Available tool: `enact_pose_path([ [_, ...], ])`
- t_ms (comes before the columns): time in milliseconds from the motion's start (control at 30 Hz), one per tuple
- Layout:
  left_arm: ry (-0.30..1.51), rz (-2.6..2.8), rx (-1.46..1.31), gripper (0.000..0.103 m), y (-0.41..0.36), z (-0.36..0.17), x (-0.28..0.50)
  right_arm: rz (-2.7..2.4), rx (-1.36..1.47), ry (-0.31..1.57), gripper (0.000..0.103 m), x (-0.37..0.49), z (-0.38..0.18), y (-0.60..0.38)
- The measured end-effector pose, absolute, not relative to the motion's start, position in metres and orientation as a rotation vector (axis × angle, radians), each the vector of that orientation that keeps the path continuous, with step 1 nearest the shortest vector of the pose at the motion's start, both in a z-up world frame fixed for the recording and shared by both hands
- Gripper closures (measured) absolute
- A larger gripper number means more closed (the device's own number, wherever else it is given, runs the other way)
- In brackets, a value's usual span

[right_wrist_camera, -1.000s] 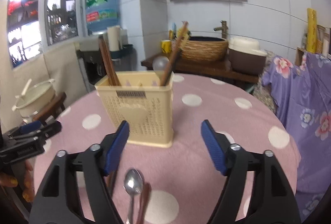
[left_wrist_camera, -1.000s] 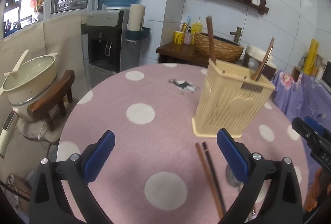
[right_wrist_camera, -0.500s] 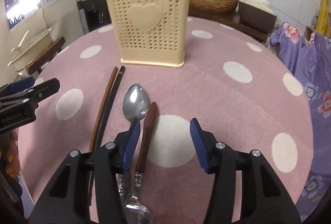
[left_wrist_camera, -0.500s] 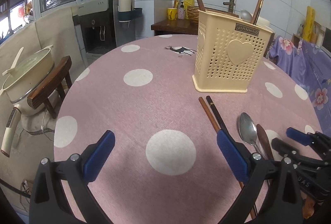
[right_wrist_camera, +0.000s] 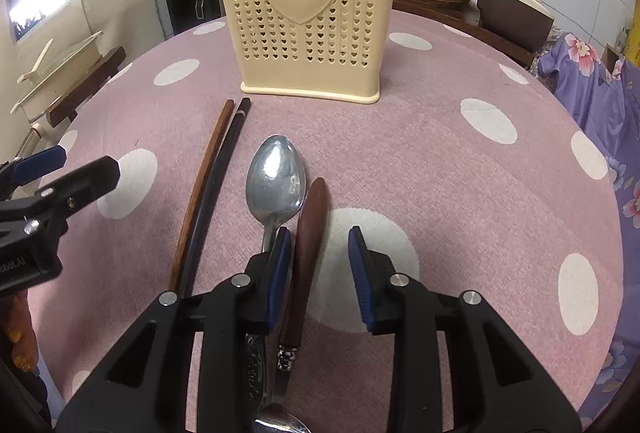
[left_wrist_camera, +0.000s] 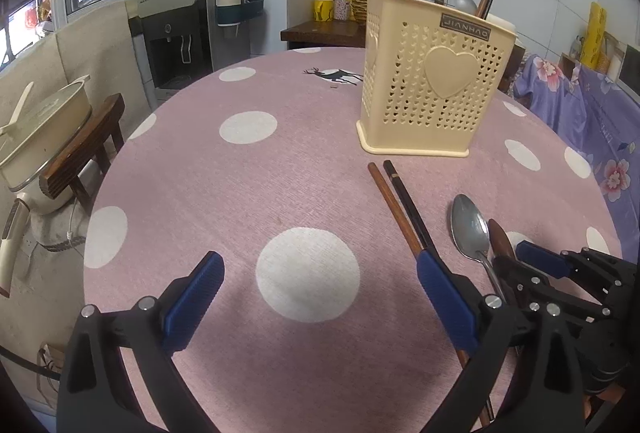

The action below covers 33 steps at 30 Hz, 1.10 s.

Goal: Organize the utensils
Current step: 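Reach the right tool to the brown wooden-handled spoon and close on its handle, then close the left tool on a brown chopstick while the right tool holds the spoon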

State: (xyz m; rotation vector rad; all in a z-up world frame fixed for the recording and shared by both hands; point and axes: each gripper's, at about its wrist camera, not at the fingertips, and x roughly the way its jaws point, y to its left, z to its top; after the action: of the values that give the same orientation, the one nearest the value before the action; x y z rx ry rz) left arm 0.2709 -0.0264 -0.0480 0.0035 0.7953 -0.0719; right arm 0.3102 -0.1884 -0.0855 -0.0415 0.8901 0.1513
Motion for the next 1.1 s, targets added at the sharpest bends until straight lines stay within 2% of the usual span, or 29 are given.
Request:
enact_pose_path([
  [100,0.809,-0.082,0.02,0.01,-0.034,-0.051,0.273,0.155,-0.051,0.889,0.085,0.31,-0.085,-0.191],
  [267,0.845,-0.102,0.03,0.022,-0.046,-0.056,0.279,0.15,-0.051,0.895,0.087,0.307,-0.084,-0.203],
  [467,0.878,-0.115,0.079,0.029,-0.065,-0.065,0.281,0.14,-0.042,0.894,0.087,0.301,-0.084,-0.211],
  [1100,0.941,-0.078,0.053,0.034,-0.058,-0.075,0.285,0.133,-0.025,0.896,0.087,0.3,-0.085,-0.219],
])
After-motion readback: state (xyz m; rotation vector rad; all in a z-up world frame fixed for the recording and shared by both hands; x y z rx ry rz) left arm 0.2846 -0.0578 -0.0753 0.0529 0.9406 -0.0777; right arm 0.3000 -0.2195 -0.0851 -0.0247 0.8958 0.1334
